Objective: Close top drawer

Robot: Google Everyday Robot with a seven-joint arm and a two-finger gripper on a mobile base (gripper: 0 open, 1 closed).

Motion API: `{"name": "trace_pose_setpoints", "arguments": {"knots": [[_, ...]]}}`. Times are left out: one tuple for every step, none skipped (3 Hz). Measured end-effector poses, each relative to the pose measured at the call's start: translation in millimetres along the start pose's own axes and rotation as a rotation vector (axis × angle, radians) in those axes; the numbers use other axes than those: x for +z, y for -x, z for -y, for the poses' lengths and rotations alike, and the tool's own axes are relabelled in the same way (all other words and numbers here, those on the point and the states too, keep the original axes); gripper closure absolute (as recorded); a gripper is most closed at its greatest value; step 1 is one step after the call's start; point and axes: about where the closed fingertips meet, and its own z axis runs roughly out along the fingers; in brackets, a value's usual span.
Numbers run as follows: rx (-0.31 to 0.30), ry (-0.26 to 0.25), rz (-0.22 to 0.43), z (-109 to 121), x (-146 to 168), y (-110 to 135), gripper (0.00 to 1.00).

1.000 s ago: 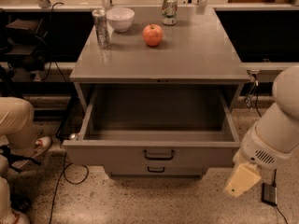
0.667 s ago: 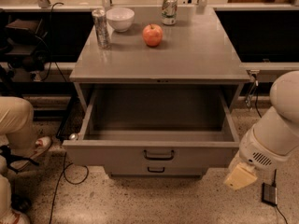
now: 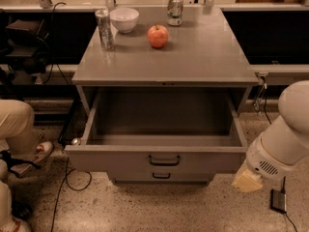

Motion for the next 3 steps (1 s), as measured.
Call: {"name": "trace_pose_setpoints", "arguments": {"knots": [[0.062, -0.024, 0.061, 23, 31, -3, 1.00], [0.111, -0.077, 0.143, 52, 52, 4, 1.00], [0.126, -0.138, 0.241, 90, 70, 29, 1.00]]}}
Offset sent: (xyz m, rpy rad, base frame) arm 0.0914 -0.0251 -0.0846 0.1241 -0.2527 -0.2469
